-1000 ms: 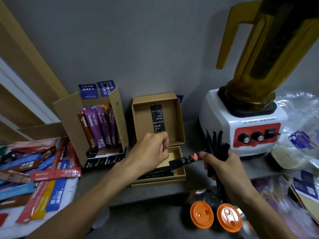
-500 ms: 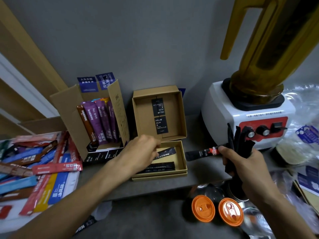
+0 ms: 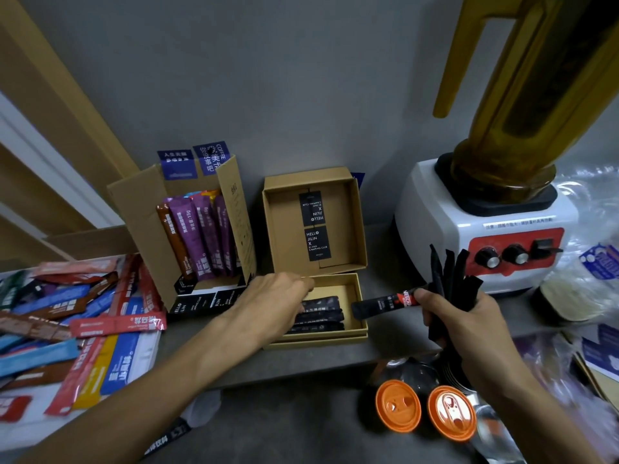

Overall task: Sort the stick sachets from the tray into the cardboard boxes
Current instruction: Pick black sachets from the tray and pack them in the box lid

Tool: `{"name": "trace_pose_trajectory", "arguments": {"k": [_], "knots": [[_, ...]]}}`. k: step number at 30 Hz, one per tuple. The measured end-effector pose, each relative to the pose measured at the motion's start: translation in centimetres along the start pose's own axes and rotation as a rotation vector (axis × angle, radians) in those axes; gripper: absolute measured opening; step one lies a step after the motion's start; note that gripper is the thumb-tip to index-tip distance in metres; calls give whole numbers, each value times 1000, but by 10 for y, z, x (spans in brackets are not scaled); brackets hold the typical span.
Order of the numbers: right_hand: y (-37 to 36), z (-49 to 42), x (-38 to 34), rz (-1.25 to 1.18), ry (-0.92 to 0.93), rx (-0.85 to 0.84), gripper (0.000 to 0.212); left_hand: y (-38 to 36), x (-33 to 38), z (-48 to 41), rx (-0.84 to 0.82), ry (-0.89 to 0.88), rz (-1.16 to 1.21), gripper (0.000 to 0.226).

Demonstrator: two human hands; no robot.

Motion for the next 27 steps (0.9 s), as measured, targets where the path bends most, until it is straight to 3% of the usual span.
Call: {"name": "trace_pose_trajectory", "arguments": {"k": [4, 8, 10, 11, 13, 15, 17, 20, 23, 27], "knots": [[1, 1, -2, -7, -5, 4, 37, 10, -2, 1, 1, 76, 155, 9], [6, 5, -3, -10, -18, 22, 35, 39, 0, 9, 44, 404, 896, 9], [7, 7, -4, -7, -19, 18, 34, 39, 6, 16, -84, 564, 1257, 19], [8, 7, -4, -7, -17, 21, 34, 35, 8, 22, -148, 608, 1326, 28], [11, 7, -5, -5, -9, 35, 35, 30, 3, 40, -142, 621, 1102, 32], [14, 7, -7, -3, -7, 57, 36, 38, -5, 56, 86, 533, 624, 22], [14, 7, -7, -4, -5, 69, 36, 48, -3, 58, 214, 356, 362, 15], [9, 6, -6, -23, -14, 32, 34, 39, 13, 29, 49, 120, 253, 13], [5, 6, -6, -31, -19, 3, 34, 12, 22, -1, -144, 22, 179, 36], [5, 5, -6, -24, -8, 5, 35, -2, 13, -10, -123, -1, 70, 25]]}}
Point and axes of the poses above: each hand's wrist, its own z-axis away from the middle knuckle, its own y-axis out of the back of the hand, x = y × z, the point moved 2 cm from there along -z, towards the middle knuckle, and after that the axes turned 9 degrees about y, right-handed, at the moved point
